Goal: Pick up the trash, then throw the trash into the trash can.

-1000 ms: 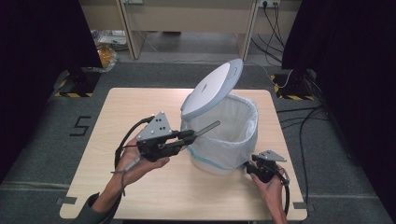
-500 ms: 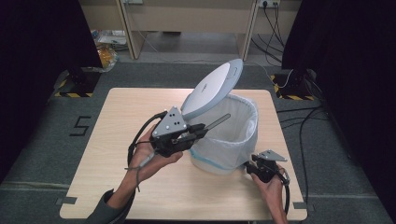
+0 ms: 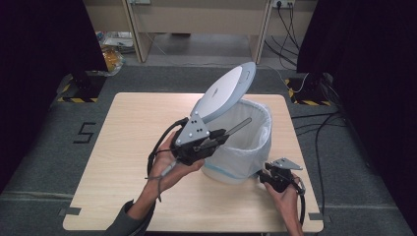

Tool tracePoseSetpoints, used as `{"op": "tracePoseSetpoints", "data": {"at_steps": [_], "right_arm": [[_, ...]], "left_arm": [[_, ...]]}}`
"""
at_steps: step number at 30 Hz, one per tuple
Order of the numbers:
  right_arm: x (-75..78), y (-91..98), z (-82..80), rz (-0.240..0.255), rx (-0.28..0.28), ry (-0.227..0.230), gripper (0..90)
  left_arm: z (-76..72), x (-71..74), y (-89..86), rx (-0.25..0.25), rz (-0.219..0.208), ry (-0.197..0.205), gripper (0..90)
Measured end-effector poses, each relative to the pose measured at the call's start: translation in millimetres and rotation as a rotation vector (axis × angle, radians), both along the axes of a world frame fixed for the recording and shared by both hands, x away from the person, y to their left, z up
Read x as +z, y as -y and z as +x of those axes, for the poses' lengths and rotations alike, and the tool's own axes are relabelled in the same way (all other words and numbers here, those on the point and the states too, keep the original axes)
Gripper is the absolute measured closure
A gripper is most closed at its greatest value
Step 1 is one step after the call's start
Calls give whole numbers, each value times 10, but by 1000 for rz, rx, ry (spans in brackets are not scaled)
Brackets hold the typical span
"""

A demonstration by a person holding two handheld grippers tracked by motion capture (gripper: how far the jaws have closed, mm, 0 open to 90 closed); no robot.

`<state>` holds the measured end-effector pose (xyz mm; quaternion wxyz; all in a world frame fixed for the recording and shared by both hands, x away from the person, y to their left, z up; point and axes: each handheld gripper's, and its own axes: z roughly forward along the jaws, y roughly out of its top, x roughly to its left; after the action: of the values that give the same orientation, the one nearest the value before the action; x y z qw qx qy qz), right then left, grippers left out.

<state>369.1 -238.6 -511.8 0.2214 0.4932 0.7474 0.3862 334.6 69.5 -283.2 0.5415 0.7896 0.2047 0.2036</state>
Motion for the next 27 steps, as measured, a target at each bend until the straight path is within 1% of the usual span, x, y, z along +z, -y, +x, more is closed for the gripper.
{"op": "tracePoseSetpoints", "data": {"at_steps": [1,4,9,13,15,18,24,27], "right_arm": [[0,0,0,0,0,0,545],[0,1,1,1,0,0,546],[0,-1,-1,-1,0,0,545],[0,-1,-1,-1,0,0,546],[0,-1,-1,-1,0,0,546],[0,-2,-2,-1,0,0,545],[0,-2,-2,-1,0,0,545],[1,-3,-2,-3,0,1,546]], "left_arm": [[0,-1,19,0,1,3,799],[26,5,74,-8,-9,-6,799],[44,16,118,-15,-18,-8,799],[65,24,149,-13,-20,-8,799],[71,27,161,-11,-34,-11,799],[79,32,173,-7,-43,-10,799],[110,6,204,-5,-47,-19,799],[122,-6,208,4,-47,-17,798]]}}
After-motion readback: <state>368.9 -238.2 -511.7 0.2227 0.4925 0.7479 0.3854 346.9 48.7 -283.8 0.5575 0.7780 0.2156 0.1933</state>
